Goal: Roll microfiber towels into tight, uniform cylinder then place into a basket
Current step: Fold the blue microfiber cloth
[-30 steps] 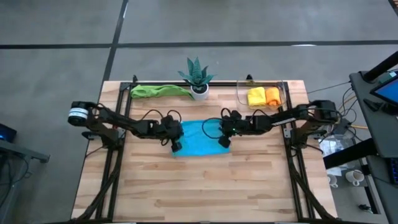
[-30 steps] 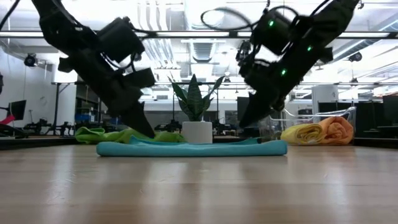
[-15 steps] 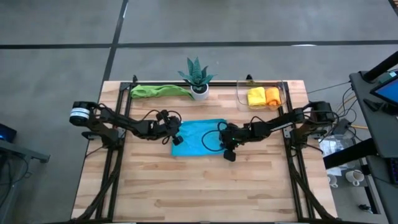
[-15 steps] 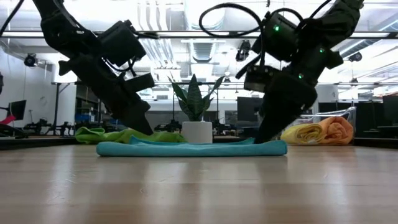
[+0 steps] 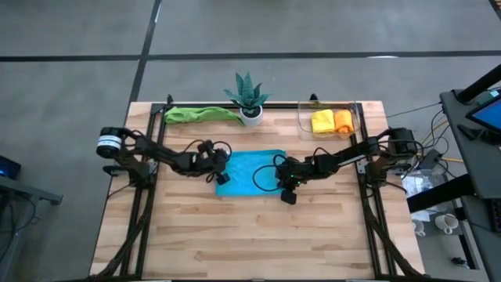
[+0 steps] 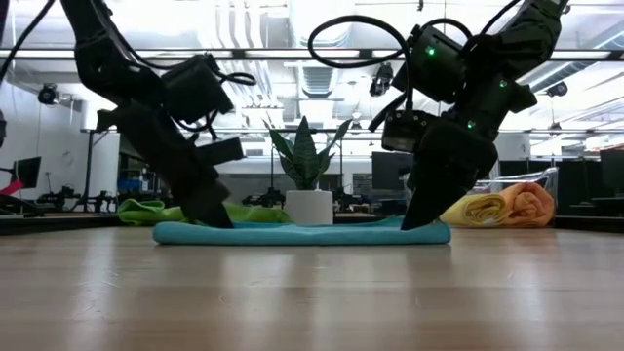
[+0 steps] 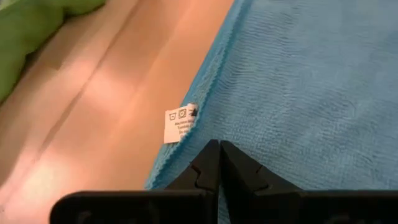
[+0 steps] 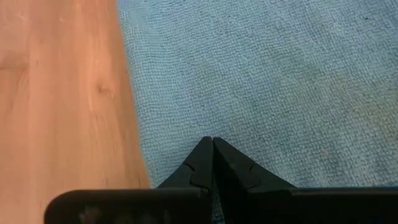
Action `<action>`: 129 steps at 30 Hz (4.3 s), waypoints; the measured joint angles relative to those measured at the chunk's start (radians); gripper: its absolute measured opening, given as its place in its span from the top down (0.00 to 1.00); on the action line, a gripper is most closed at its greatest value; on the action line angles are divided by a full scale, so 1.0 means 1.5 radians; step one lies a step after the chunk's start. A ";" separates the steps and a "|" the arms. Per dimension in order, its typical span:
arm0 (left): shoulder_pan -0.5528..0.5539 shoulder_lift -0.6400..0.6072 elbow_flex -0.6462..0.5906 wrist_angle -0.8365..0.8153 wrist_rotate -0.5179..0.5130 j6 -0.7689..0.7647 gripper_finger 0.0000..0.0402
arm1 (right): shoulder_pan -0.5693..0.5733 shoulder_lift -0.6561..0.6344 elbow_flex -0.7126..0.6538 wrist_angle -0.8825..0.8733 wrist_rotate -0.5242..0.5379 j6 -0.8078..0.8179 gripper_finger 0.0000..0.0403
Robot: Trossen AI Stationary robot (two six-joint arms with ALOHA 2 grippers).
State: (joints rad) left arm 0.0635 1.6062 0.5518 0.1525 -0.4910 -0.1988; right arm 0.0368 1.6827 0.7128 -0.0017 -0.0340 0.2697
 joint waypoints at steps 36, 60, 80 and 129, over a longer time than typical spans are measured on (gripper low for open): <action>-0.158 -0.150 0.011 -0.096 0.161 -0.019 1.00 | 0.021 -0.101 0.021 -0.017 0.076 -0.047 0.98; -0.235 -0.051 0.181 -0.520 0.166 0.014 0.59 | 0.206 -0.160 0.029 -0.270 0.130 -0.002 0.59; -0.244 -0.073 0.184 -0.484 0.116 0.035 0.52 | 0.207 -0.106 0.103 -0.352 0.136 -0.063 0.54; -0.235 0.007 0.170 -0.416 0.152 0.051 1.00 | 0.164 -0.015 0.137 -0.319 0.143 -0.193 0.54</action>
State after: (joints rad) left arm -0.2890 1.6165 0.8066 -0.4717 -0.2634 -0.1230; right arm 0.2827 1.6601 0.9183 -0.4801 0.1799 -0.0201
